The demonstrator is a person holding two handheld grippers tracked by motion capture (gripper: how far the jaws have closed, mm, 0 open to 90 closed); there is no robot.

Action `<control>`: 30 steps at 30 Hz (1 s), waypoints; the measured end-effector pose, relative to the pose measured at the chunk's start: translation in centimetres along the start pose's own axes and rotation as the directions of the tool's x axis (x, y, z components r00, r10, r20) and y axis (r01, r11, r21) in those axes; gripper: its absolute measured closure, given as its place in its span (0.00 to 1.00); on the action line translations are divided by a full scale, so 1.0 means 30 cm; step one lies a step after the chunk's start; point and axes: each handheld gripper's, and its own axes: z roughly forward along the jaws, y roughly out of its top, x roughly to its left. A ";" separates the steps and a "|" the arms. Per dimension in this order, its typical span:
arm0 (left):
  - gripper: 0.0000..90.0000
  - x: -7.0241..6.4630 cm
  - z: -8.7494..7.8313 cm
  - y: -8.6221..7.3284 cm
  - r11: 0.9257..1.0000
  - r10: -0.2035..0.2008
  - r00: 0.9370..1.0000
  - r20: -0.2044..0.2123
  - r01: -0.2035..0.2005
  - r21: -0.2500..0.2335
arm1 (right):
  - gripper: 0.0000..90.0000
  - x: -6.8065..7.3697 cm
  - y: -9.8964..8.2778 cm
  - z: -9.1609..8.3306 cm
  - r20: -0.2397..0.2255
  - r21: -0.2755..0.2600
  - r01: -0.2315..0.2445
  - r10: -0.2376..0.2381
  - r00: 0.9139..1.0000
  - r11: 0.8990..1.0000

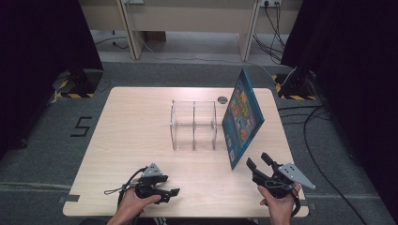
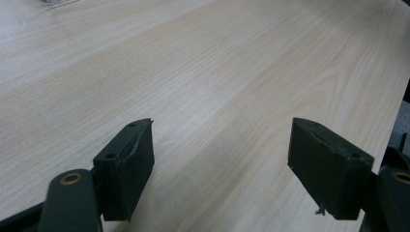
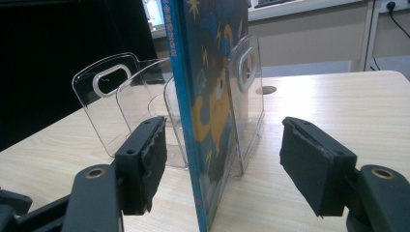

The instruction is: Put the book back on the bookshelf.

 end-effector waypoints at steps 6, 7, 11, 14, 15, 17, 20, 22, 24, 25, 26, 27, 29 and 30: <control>0.25 -0.004 0.006 -0.004 0.999 0.028 0.999 -0.022 -0.027 0.025 | 0.37 0.002 0.000 -0.015 -0.004 0.007 0.024 -0.024 1.000 1.000; 0.25 -0.004 0.006 -0.004 0.999 0.028 0.999 -0.022 -0.027 0.025 | 0.37 0.001 -0.001 -0.016 -0.007 0.009 0.027 -0.027 1.000 1.000; 0.25 -0.004 0.007 -0.006 0.999 0.035 0.999 -0.038 -0.034 0.032 | 0.37 -0.003 -0.006 -0.023 -0.008 0.020 0.028 -0.028 1.000 0.999; 0.24 -0.003 0.008 -0.007 0.998 0.038 0.998 -0.045 -0.036 0.042 | 0.36 -0.003 -0.009 -0.027 -0.008 0.027 0.034 -0.034 0.999 0.999; 0.24 -0.003 0.009 -0.007 0.998 0.042 0.998 -0.048 -0.040 0.045 | 0.36 -0.003 -0.009 -0.027 -0.008 0.027 0.034 -0.034 0.999 0.999; 0.24 -0.005 0.010 -0.007 0.998 0.049 0.998 -0.049 -0.046 0.052 | 0.36 -0.003 -0.014 -0.027 -0.013 0.035 0.039 -0.038 0.999 0.999; 0.24 -0.006 0.010 -0.007 0.997 0.052 0.997 -0.049 -0.049 0.058 | 0.36 -0.005 -0.026 -0.025 -0.018 0.062 0.040 -0.039 0.999 0.997; 0.24 -0.006 0.010 -0.008 0.997 0.053 0.997 -0.049 -0.050 0.059 | 0.35 -0.004 -0.029 -0.024 -0.021 0.073 0.051 -0.050 0.999 0.996; 0.23 -0.006 0.009 -0.008 0.996 0.058 0.997 -0.052 -0.054 0.064 | 0.35 -0.002 -0.032 -0.024 -0.024 0.084 0.062 -0.060 0.998 0.995; 0.23 -0.006 0.009 -0.008 0.996 0.062 0.997 -0.053 -0.058 0.064 | 0.35 0.000 -0.034 -0.023 -0.028 0.091 0.063 -0.061 0.998 0.994; 0.23 -0.007 0.009 -0.009 0.996 0.068 0.996 -0.053 -0.064 0.067 | 0.35 0.000 -0.036 -0.023 -0.032 0.096 0.065 -0.062 0.998 0.993; 0.22 -0.007 0.009 -0.009 0.996 0.068 0.996 -0.053 -0.064 0.067 | 0.35 0.000 -0.037 -0.022 -0.034 0.099 0.063 -0.060 0.998 0.993; 0.21 -0.013 0.012 -0.010 0.993 0.098 0.993 -0.066 -0.093 0.076 | 0.34 -0.002 -0.038 -0.022 -0.040 0.108 0.064 -0.060 0.997 0.992; 0.20 -0.015 0.014 -0.011 0.992 0.108 0.991 -0.075 -0.102 0.079 | 0.34 -0.004 -0.039 -0.023 -0.039 0.115 0.072 -0.067 0.997 0.991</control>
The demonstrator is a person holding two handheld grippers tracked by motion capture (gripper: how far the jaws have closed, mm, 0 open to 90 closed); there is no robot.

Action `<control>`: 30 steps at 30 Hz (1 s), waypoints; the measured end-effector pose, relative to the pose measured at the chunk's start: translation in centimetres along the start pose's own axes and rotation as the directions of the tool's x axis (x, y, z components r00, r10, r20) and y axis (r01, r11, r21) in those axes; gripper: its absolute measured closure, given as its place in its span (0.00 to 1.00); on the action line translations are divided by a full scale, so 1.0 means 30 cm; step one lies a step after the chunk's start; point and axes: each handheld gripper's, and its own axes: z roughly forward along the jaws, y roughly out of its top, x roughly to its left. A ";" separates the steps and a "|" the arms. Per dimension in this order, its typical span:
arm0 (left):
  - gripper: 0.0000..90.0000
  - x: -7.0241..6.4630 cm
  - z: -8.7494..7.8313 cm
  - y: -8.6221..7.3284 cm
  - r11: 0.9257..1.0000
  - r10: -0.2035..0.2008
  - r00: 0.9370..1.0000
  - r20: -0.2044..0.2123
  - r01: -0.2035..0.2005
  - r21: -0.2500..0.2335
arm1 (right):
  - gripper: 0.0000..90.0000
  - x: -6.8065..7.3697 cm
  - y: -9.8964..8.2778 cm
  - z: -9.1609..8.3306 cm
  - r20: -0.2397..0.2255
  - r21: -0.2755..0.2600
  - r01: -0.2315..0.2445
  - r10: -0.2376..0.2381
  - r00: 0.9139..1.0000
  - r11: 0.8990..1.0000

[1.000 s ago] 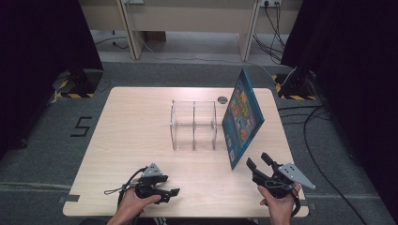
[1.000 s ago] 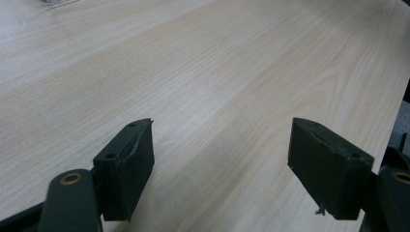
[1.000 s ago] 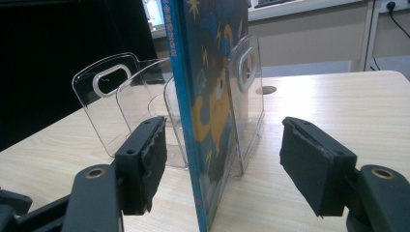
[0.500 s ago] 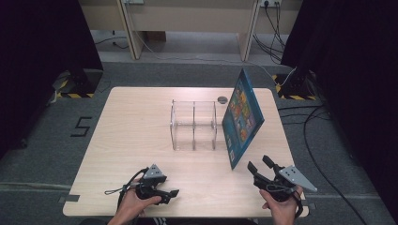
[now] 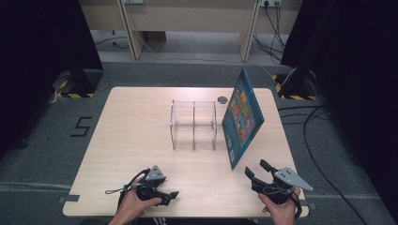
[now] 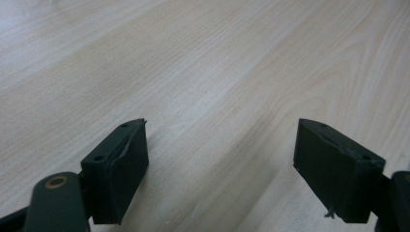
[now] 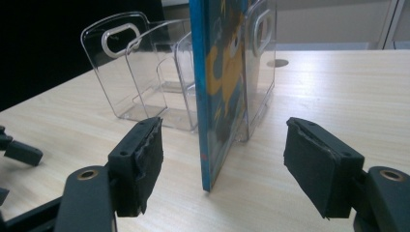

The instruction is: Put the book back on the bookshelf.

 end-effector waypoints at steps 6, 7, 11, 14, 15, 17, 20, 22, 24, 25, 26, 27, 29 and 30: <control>0.18 -0.017 0.008 -0.004 0.997 0.073 0.997 -0.039 -0.072 0.015 | 0.32 -0.006 -0.009 -0.006 -0.002 0.026 0.007 -0.007 1.000 1.000; 0.18 -0.019 0.008 -0.006 0.996 0.088 0.995 -0.044 -0.088 0.017 | 0.32 -0.006 -0.011 -0.007 -0.005 0.032 0.005 -0.005 1.000 0.999; 0.16 -0.026 0.012 -0.008 0.993 0.114 0.992 -0.055 -0.113 0.022 | 0.30 -0.007 -0.017 -0.012 -0.006 0.062 0.028 -0.028 1.000 0.998; 0.16 -0.026 0.012 -0.008 0.993 0.114 0.992 -0.057 -0.113 0.024 | 0.30 -0.005 -0.021 -0.013 -0.010 0.079 0.037 -0.037 0.999 0.996; 0.16 -0.026 0.012 -0.009 0.993 0.115 0.992 -0.056 -0.114 0.022 | 0.30 -0.005 -0.023 -0.014 -0.013 0.084 0.040 -0.039 0.999 0.996; 0.16 -0.027 0.011 -0.010 0.993 0.116 0.992 -0.055 -0.115 0.023 | 0.30 -0.007 -0.027 -0.016 -0.012 0.088 0.038 -0.037 0.999 0.995; 0.16 -0.028 0.012 -0.012 0.994 0.109 0.992 -0.060 -0.108 0.015 | 0.29 -0.013 -0.030 -0.026 -0.007 0.100 0.047 -0.047 0.999 0.994; 0.16 -0.028 0.012 -0.012 0.994 0.109 0.992 -0.060 -0.108 0.015 | 0.29 -0.016 -0.034 -0.030 -0.004 0.110 0.045 -0.045 0.999 0.993; 0.16 -0.028 0.012 -0.012 0.994 0.111 0.992 -0.060 -0.110 0.016 | 0.28 -0.018 -0.037 -0.034 -0.006 0.112 0.044 -0.043 0.999 0.993; 0.16 -0.028 0.012 -0.012 0.994 0.110 0.992 -0.060 -0.110 0.017 | 0.28 -0.018 -0.037 -0.037 -0.005 0.114 0.042 -0.041 0.999 0.993; 0.16 -0.028 0.012 -0.011 0.994 0.110 0.992 -0.059 -0.109 0.019 | 0.28 -0.018 -0.038 -0.040 -0.006 0.115 0.045 -0.044 0.999 0.992; 0.16 -0.028 0.012 -0.011 0.994 0.110 0.992 -0.059 -0.109 0.019 | 0.28 -0.018 -0.038 -0.040 -0.006 0.115 0.045 -0.044 0.999 0.992; 0.15 -0.029 0.013 -0.009 0.994 0.110 0.992 -0.060 -0.109 0.021 | 0.25 -0.013 -0.045 -0.044 -0.004 0.128 0.059 -0.058 0.998 0.990; 0.15 -0.029 0.014 -0.009 0.994 0.110 0.992 -0.059 -0.109 0.020 | 0.25 -0.011 -0.048 -0.044 -0.005 0.136 0.063 -0.063 0.998 0.989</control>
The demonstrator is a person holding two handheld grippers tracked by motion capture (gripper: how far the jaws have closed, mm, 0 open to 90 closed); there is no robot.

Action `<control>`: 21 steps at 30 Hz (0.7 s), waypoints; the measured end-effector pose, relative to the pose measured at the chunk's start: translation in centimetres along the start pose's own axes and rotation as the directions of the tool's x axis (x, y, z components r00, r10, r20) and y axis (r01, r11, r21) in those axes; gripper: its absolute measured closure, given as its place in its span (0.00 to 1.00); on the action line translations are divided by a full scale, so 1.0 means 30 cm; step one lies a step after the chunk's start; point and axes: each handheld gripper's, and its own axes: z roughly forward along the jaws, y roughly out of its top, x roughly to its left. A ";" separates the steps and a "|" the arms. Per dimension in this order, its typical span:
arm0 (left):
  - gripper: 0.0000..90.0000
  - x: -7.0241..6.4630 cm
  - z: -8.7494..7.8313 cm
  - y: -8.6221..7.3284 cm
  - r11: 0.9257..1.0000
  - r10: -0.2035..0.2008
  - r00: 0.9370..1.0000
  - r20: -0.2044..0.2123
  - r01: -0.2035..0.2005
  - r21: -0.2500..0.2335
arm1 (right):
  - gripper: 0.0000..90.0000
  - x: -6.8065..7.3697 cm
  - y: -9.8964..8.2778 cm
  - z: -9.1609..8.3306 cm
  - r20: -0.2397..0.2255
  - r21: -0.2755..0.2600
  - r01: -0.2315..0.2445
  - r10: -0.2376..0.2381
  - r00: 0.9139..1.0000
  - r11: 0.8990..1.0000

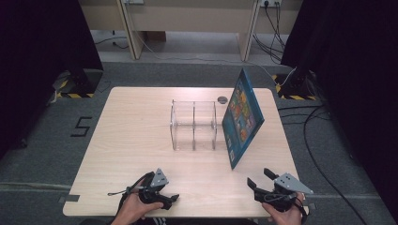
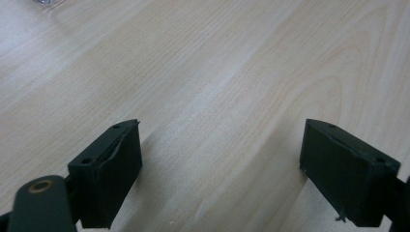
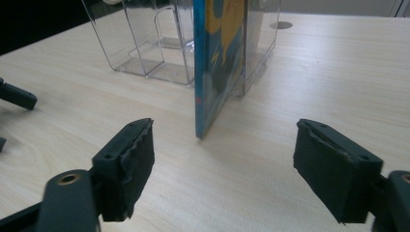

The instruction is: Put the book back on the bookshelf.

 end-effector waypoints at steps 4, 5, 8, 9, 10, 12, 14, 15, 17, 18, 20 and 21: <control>0.15 0.000 0.000 -0.001 1.000 0.002 1.000 0.001 -0.002 -0.001 | 0.22 0.005 -0.006 -0.002 -0.005 0.018 0.002 -0.002 1.000 1.000; 0.15 0.000 0.000 -0.001 1.000 0.002 1.000 0.001 -0.002 -0.001 | 0.22 0.005 -0.006 -0.002 -0.005 0.018 0.002 -0.002 1.000 1.000; 0.15 0.000 -0.001 -0.001 1.000 0.002 1.000 0.001 -0.002 0.000 | 0.20 0.004 -0.013 -0.005 -0.008 0.029 -0.003 0.004 1.000 1.000; 0.15 0.000 -0.001 -0.001 1.000 0.002 1.000 0.001 -0.002 0.000 | 0.20 0.004 -0.013 -0.005 -0.008 0.029 -0.003 0.004 1.000 1.000; 0.15 0.000 -0.001 -0.001 1.000 0.002 1.000 0.001 -0.002 0.000 | 0.19 0.005 -0.014 -0.005 -0.007 0.034 -0.005 0.005 1.000 0.999; 0.15 0.000 -0.001 -0.001 1.000 0.002 1.000 0.001 -0.002 0.000 | 0.18 0.006 -0.021 -0.006 -0.011 0.057 -0.005 0.005 1.000 0.998; 0.15 0.000 -0.001 -0.001 1.000 0.002 1.000 0.001 -0.002 0.000 | 0.18 0.006 -0.026 -0.006 -0.010 0.074 0.002 -0.001 1.000 0.997; 0.15 0.000 -0.001 -0.001 1.000 0.002 1.000 0.001 -0.002 0.000 | 0.18 0.006 -0.026 -0.006 -0.010 0.074 0.002 -0.001 1.000 0.997; 0.15 0.000 -0.001 -0.001 1.000 0.002 1.000 0.001 -0.002 0.000 | 0.18 0.006 -0.032 -0.006 -0.012 0.095 0.000 0.001 1.000 0.995; 0.15 0.000 -0.001 -0.001 1.000 0.002 1.000 0.001 -0.002 0.000 | 0.18 0.007 -0.034 -0.007 -0.011 0.100 0.000 0.001 1.000 0.995; 0.15 0.000 -0.001 -0.002 1.000 0.002 1.000 0.003 -0.002 -0.003 | 0.18 0.008 -0.035 -0.007 -0.012 0.105 0.001 0.000 1.000 0.994; 0.15 0.000 -0.001 -0.002 1.000 0.002 1.000 0.003 -0.002 -0.003 | 0.18 0.008 -0.036 -0.008 -0.013 0.108 0.004 -0.003 1.000 0.994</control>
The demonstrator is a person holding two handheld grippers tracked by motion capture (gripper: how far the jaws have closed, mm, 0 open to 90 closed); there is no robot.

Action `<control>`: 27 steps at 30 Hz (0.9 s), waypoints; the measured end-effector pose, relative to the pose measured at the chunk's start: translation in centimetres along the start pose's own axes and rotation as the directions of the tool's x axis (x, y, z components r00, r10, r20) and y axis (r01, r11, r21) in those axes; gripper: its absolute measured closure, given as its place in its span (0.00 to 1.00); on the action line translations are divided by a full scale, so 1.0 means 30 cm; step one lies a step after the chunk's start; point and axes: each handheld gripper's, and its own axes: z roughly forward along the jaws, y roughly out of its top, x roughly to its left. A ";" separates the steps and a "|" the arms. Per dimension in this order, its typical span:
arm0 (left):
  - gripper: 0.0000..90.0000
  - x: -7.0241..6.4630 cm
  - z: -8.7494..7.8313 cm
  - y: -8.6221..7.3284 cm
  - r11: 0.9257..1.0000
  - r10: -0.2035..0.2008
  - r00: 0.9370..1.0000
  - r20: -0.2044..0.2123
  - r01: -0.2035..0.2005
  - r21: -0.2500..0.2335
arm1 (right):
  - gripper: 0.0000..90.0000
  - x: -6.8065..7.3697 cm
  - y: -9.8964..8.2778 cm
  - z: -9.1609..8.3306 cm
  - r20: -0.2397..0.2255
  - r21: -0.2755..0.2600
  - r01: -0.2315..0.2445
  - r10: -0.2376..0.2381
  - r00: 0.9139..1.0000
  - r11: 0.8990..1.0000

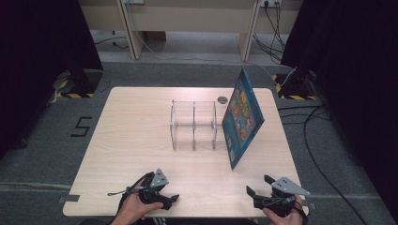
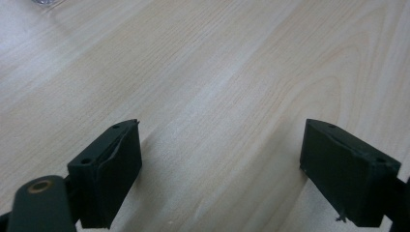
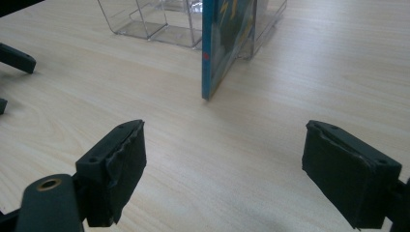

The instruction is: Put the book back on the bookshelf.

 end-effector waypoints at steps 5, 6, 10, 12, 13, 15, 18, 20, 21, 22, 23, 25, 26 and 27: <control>0.15 0.002 -0.003 -0.006 1.000 0.006 1.000 0.005 -0.006 -0.006 | 0.18 0.006 -0.009 -0.003 0.004 0.031 0.016 -0.016 1.000 0.999; 0.15 0.002 -0.003 -0.006 1.000 0.006 1.000 0.005 -0.006 -0.006 | 0.18 0.006 -0.009 -0.003 0.004 0.031 0.016 -0.016 1.000 0.999; 0.15 0.001 -0.003 -0.008 1.000 0.007 1.000 0.003 -0.007 -0.009 | 0.18 0.008 -0.015 -0.009 0.016 0.048 0.009 -0.010 1.000 0.999; 0.15 0.000 -0.003 -0.010 1.000 0.007 1.000 0.003 -0.007 -0.014 | 0.18 0.010 -0.021 -0.013 0.022 0.064 0.011 -0.012 1.000 0.998; 0.15 0.000 -0.002 -0.010 1.000 0.008 1.000 0.003 -0.008 -0.015 | 0.18 0.011 -0.024 -0.014 0.021 0.070 0.013 -0.014 1.000 0.997; 0.14 0.000 -0.002 -0.011 1.000 0.008 1.000 0.003 -0.008 -0.016 | 0.18 0.012 -0.026 -0.014 0.022 0.079 0.015 -0.017 1.000 0.997; 0.14 -0.001 -0.002 -0.012 1.000 0.008 1.000 0.004 -0.008 -0.019 | 0.18 0.016 -0.036 -0.016 0.032 0.111 0.023 -0.027 0.999 0.994; 0.14 -0.001 -0.002 -0.012 1.000 0.009 1.000 0.004 -0.009 -0.019 | 0.18 0.015 -0.038 -0.017 0.032 0.117 0.025 -0.028 0.999 0.993; 0.13 -0.002 -0.001 -0.013 1.000 0.011 1.000 0.006 -0.011 -0.019 | 0.18 0.016 -0.042 -0.019 0.038 0.128 0.024 -0.029 0.999 0.991; 0.13 -0.002 -0.001 -0.013 1.000 0.011 1.000 0.006 -0.011 -0.019 | 0.18 0.016 -0.044 -0.020 0.040 0.132 0.025 -0.030 0.999 0.991; 0.12 -0.003 0.000 -0.013 1.000 0.012 1.000 0.007 -0.012 -0.019 | 0.18 0.017 -0.045 -0.021 0.040 0.136 0.025 -0.031 0.999 0.990; 0.11 -0.004 0.001 -0.013 1.000 0.014 1.000 0.007 -0.013 -0.020 | 0.18 0.017 -0.049 -0.022 0.040 0.149 0.029 -0.035 0.999 0.988; 0.11 -0.004 0.001 -0.013 1.000 0.014 1.000 0.008 -0.013 -0.020 | 0.18 0.018 -0.052 -0.022 0.042 0.159 0.028 -0.035 0.998 0.987; 0.11 -0.004 0.001 -0.013 1.000 0.014 1.000 0.008 -0.014 -0.019 | 0.18 0.018 -0.054 -0.021 0.045 0.170 0.032 -0.040 0.998 0.985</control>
